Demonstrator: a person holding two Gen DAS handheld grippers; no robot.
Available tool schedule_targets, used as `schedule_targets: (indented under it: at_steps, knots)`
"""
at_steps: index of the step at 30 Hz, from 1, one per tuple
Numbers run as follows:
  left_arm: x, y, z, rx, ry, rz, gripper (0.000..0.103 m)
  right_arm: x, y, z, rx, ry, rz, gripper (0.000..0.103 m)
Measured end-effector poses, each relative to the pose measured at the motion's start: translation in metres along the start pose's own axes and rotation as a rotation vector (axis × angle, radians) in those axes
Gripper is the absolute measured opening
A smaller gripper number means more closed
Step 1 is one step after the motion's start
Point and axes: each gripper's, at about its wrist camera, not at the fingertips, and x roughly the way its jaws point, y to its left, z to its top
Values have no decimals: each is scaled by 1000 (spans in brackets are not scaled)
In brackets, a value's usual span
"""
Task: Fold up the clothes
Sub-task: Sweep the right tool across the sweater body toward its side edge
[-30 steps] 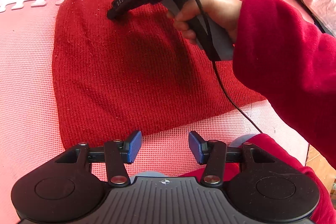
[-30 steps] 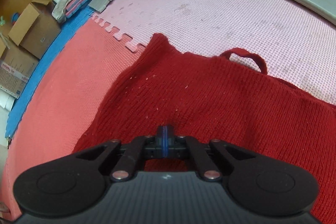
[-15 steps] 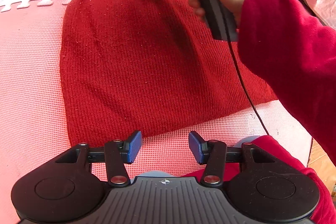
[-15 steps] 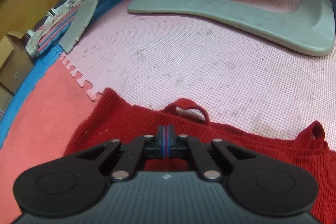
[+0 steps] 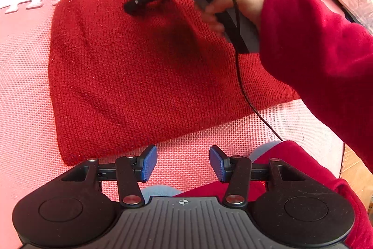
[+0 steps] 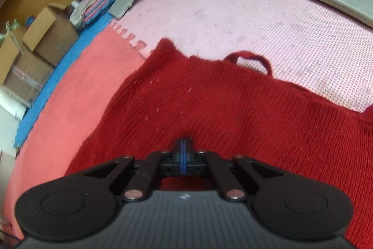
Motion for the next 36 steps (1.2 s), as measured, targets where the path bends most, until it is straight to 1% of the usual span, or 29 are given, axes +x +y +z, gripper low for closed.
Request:
schedule_targets:
  at_steps: [3, 7, 11, 14, 16, 19, 20, 21, 23, 25, 27, 30, 32, 34, 36]
  knots:
    - [1, 2, 0, -12, 6, 3, 52, 7, -12, 15, 70, -56, -49, 0]
    - [-3, 5, 4, -14, 4, 5, 52, 20, -26, 25, 95, -76, -116, 0]
    - [-1, 8, 9, -18, 12, 12, 52, 21, -28, 28, 57, -99, -170, 0]
    - [-3, 7, 11, -16, 13, 17, 52, 12, -23, 30, 26, -107, -200, 0]
    - [-5, 6, 12, -14, 11, 19, 52, -4, -16, 29, -2, -121, -178, 2]
    - [-6, 5, 12, -15, 3, 23, 52, -33, -12, 21, -30, -127, -86, 2]
    - [-6, 4, 12, -15, 0, 23, 52, -43, -11, 15, -46, -112, -66, 2]
    - [-4, 3, 11, -14, -2, 23, 52, -50, -9, 8, -72, -78, -72, 2]
    - [-3, 1, 9, -10, -4, 21, 52, -60, -4, -10, -117, 10, -117, 2]
    - [-2, -2, 7, -4, -2, 19, 52, -69, 0, -31, -122, 89, -150, 2]
    - [-2, -5, 4, 3, -1, 19, 52, -78, 7, -53, -123, 148, -162, 2]
    - [-4, -9, 1, 15, -4, 21, 52, -84, 23, -78, -154, 192, -142, 2]
    - [-5, -11, -1, 23, -6, 23, 52, -81, 30, -87, -172, 205, -141, 2]
    - [-6, -14, -3, 31, -8, 25, 52, -76, 30, -88, -172, 197, -142, 1]
    - [-7, -16, -5, 37, -11, 27, 52, -70, 27, -82, -178, 170, -168, 1]
